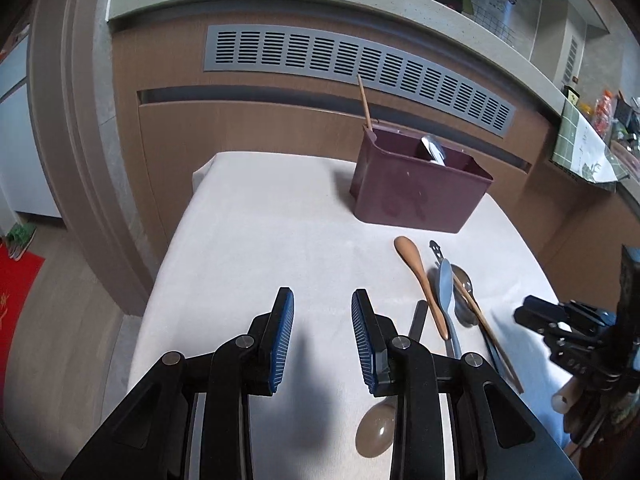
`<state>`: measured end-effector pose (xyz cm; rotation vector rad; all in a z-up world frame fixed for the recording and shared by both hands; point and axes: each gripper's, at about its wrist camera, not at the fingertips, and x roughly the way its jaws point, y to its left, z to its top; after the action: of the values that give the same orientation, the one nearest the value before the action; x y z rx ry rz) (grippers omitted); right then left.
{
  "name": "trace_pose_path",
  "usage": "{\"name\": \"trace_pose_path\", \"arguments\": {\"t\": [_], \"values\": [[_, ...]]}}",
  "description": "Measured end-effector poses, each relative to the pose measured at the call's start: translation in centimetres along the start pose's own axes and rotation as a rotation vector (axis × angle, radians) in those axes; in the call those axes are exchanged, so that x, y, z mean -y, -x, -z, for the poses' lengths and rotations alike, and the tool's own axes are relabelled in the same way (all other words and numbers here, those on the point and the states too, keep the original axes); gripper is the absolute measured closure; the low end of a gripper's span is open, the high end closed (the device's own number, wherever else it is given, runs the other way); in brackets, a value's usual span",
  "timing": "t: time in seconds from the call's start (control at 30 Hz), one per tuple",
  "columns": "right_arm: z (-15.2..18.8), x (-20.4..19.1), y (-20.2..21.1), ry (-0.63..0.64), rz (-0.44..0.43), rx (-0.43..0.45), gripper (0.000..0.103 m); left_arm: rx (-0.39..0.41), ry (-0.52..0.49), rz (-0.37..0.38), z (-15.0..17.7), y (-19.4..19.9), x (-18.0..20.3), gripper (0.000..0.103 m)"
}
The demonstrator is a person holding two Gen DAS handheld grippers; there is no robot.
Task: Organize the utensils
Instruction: 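Grasp the blue plastic spoon with the right tool and lift it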
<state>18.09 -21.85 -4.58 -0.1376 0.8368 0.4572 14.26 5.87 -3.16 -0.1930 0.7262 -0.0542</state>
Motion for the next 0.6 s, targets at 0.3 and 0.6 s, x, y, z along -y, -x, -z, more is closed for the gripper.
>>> {"name": "trace_pose_path", "arguments": {"t": [0.3, 0.6], "values": [[-3.4, -0.9, -3.8, -0.017, -0.07, -0.047, 0.077, -0.079, -0.021, 0.025, 1.2, -2.5, 0.9, 0.072], [-3.2, -2.0, -8.9, -0.18, -0.115, -0.162, 0.077, -0.1, -0.011, 0.035, 1.6, -3.5, 0.0, 0.072]]}}
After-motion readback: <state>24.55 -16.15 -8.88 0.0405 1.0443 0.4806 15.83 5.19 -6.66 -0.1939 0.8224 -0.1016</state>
